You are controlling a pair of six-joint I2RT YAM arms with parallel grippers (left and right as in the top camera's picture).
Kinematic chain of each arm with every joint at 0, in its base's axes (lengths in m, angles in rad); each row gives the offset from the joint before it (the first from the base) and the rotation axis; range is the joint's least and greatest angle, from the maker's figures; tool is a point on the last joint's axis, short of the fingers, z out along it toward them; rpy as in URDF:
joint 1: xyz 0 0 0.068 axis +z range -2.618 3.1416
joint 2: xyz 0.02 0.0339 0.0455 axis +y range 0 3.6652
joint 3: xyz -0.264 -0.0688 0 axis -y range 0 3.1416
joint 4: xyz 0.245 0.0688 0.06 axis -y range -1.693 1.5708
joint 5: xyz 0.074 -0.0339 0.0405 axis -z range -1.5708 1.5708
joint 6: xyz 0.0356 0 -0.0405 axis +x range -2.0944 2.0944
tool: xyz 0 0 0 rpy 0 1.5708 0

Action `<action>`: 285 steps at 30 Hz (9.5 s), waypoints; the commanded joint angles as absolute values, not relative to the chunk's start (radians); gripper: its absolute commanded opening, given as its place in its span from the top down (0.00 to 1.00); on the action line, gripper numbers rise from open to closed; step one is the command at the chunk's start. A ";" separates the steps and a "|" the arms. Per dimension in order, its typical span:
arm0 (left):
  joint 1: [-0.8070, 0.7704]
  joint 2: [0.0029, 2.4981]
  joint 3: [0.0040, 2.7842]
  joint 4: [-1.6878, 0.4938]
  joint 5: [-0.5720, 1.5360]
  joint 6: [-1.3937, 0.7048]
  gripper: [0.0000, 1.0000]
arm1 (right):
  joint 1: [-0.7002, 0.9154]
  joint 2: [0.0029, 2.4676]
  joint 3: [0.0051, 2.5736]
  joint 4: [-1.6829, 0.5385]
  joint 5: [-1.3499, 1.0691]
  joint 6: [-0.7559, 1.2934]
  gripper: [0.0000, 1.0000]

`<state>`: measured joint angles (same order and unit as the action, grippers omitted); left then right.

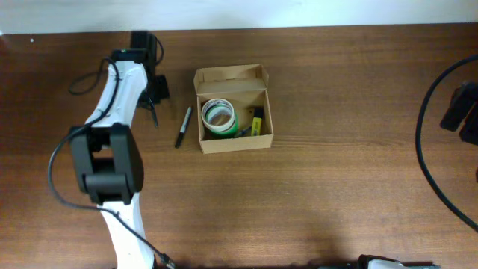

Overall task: Pack container
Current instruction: 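Grasp the clear pen with the left gripper and lift it, then lower the clear pen into the box and open the left gripper, then move the left gripper to the black Sharpie marker and grasp it, then carry the Sharpie over the box, lower it in and release, then bring both grippers to the box lid flaps on either side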

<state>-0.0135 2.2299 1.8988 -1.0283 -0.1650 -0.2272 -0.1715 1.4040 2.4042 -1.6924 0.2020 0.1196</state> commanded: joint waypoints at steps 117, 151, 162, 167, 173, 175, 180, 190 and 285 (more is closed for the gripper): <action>-0.089 2.066 1.445 -0.881 -0.013 0.069 0.53 | -0.177 1.394 2.321 -1.698 0.222 0.115 0.01; -0.091 2.066 1.439 -0.792 0.083 0.182 0.56 | -0.177 1.369 2.322 -1.699 0.221 0.116 0.01; -0.091 2.067 1.356 -0.706 0.083 0.235 0.63 | -0.177 1.364 2.321 -1.699 0.218 0.115 0.01; -0.091 2.067 1.322 -0.680 0.083 0.241 0.67 | -0.177 1.364 2.322 -1.699 0.214 0.115 0.01; -0.091 2.067 1.309 -0.668 0.083 0.242 0.92 | -0.177 1.364 2.321 -1.699 0.214 0.115 0.01; -0.091 2.067 1.309 -0.666 0.083 0.242 0.98 | -0.177 1.363 2.321 -1.699 0.214 0.115 0.01; -0.091 2.067 1.309 -0.665 0.083 0.241 0.98 | -0.177 1.360 2.321 -1.699 0.214 0.115 0.01; -0.091 1.959 1.343 -0.691 0.077 0.241 0.98 | -0.177 1.358 2.321 -1.698 0.214 0.115 0.01; -0.068 1.839 1.852 -0.965 0.041 -0.182 0.98 | -0.177 1.759 2.321 -1.699 -0.099 0.056 0.84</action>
<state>-0.1368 1.7943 1.8568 -0.9241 -0.1005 0.0025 -0.1715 1.6924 2.3238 -1.6924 0.0296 0.0750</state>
